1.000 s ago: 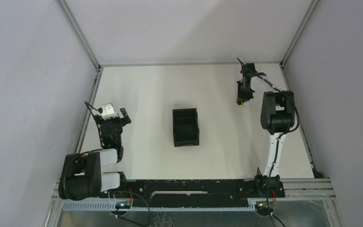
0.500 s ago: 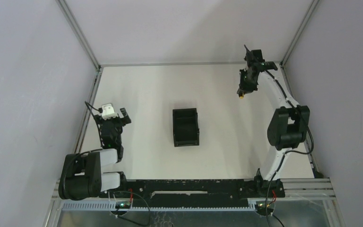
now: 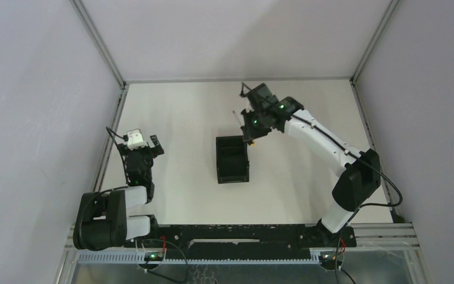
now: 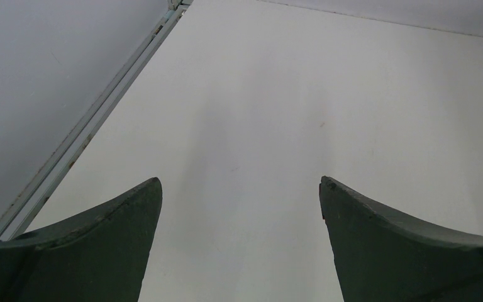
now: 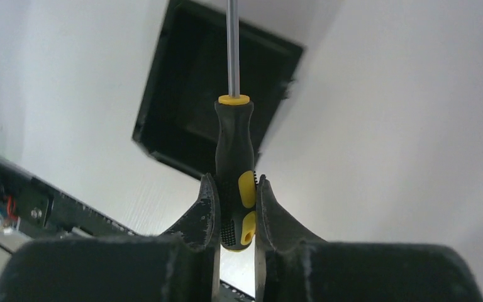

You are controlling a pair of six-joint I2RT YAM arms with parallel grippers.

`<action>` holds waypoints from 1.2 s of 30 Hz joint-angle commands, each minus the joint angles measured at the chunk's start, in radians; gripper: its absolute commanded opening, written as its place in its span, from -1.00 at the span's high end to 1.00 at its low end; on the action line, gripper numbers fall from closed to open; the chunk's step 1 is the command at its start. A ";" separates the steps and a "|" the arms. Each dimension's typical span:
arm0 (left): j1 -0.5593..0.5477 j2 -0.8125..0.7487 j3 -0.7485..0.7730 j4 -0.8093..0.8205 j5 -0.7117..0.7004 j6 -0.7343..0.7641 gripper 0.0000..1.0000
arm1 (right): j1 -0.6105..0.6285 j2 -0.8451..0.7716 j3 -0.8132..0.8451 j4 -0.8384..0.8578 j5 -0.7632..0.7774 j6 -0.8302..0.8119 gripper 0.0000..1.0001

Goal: Put the screwdriver in the bin

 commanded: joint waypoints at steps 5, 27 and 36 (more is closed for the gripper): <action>0.003 -0.007 0.028 0.029 -0.006 0.007 -1.00 | 0.109 -0.002 -0.145 0.212 -0.097 0.016 0.91; 0.002 -0.007 0.028 0.029 -0.007 0.008 -1.00 | 0.167 0.147 -0.293 0.394 0.028 0.107 0.15; 0.003 -0.007 0.029 0.029 -0.006 0.008 -1.00 | 0.192 0.122 -0.292 0.395 0.033 0.119 -0.13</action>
